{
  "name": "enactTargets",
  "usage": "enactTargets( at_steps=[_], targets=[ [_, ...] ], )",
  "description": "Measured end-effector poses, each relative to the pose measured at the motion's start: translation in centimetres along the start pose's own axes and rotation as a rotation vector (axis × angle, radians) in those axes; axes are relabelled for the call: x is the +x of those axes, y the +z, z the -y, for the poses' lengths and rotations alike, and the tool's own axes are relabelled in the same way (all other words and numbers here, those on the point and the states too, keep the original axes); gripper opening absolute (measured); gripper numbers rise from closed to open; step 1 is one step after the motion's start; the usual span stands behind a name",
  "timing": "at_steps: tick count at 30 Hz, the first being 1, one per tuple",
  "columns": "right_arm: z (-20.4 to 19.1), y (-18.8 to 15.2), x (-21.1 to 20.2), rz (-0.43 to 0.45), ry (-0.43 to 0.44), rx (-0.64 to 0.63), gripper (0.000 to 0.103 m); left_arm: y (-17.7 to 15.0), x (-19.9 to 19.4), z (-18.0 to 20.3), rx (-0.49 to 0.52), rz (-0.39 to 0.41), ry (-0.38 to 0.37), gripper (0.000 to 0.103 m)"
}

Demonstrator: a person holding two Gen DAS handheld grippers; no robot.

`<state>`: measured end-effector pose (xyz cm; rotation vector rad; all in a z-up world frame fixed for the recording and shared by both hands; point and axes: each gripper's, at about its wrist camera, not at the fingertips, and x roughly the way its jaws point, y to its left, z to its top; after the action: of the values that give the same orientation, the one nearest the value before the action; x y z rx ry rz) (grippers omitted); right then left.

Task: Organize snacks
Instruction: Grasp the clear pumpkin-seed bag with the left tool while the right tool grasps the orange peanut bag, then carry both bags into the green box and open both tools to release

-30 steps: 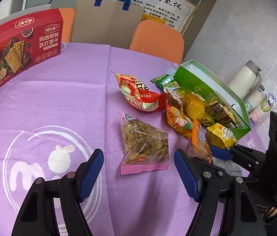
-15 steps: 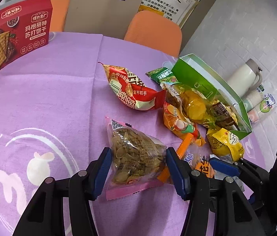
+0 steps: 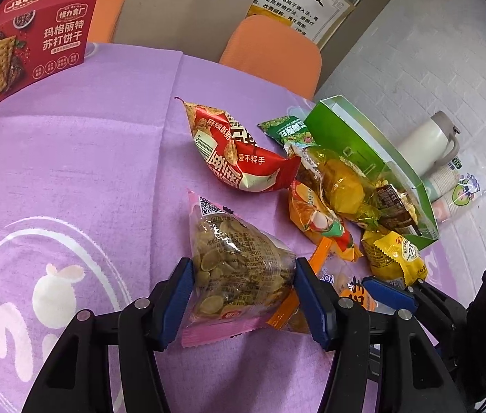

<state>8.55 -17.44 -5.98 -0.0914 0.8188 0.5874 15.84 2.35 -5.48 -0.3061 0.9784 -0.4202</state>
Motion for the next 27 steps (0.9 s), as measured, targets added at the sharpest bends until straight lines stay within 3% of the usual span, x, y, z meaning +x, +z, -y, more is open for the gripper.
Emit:
enactTargets(
  at_steps=[6, 13, 19, 27],
  targets=[
    [-0.1, 0.1, -0.3, 0.004, 0.011, 0.002, 0.057, -0.4, -0.2, 0.1, -0.017, 0.005, 0.002, 0.051],
    [-0.6, 0.6, -2.8, 0.06, 0.015, -0.011, 0.055, -0.9, -1.9, 0.0, -0.056, 0.028, -0.033, 0.049],
    [-0.3, 1.9, -5.5, 0.148, 0.001, -0.014, 0.055, 0.9, -4.3, 2.7, 0.013, 0.104, -0.052, 0.049],
    [4.2, 3.1, -10.3, 0.279, -0.137, 0.068, 0.055, 4.9, -4.5, 6.5, 0.068, 0.155, -0.117, 0.049]
  ],
)
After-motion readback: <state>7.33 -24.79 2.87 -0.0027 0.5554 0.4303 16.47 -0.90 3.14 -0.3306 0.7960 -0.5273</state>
